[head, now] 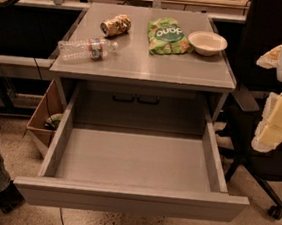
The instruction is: Place orange can into top drawer
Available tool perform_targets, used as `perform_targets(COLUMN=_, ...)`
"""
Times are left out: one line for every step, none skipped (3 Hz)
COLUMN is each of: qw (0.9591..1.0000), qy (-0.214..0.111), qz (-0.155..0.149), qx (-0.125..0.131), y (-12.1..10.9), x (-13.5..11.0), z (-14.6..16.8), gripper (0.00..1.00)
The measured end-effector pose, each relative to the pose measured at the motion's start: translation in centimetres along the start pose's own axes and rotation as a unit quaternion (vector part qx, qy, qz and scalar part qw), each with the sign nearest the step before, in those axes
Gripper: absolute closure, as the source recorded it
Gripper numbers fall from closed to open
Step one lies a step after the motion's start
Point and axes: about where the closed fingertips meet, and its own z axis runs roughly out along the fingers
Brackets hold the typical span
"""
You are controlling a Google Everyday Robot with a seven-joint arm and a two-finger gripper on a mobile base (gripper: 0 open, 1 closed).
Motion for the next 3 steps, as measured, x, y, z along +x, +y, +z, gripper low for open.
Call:
perform_targets(qw=1.0000, qy=-0.001, qz=-0.001, qx=0.001, y=-0.1, x=-0.1, z=0.0, gripper=0.00)
perform_targets(qw=0.9993, qy=-0.011, qz=-0.029, qx=0.019, y=-3.2, x=-2.8, z=1.1, gripper=0.00)
perform_targets(qw=0.9957, qy=-0.026, qz=-0.072, qx=0.053, y=-7.5, x=-6.6, z=1.8, gripper=0.00)
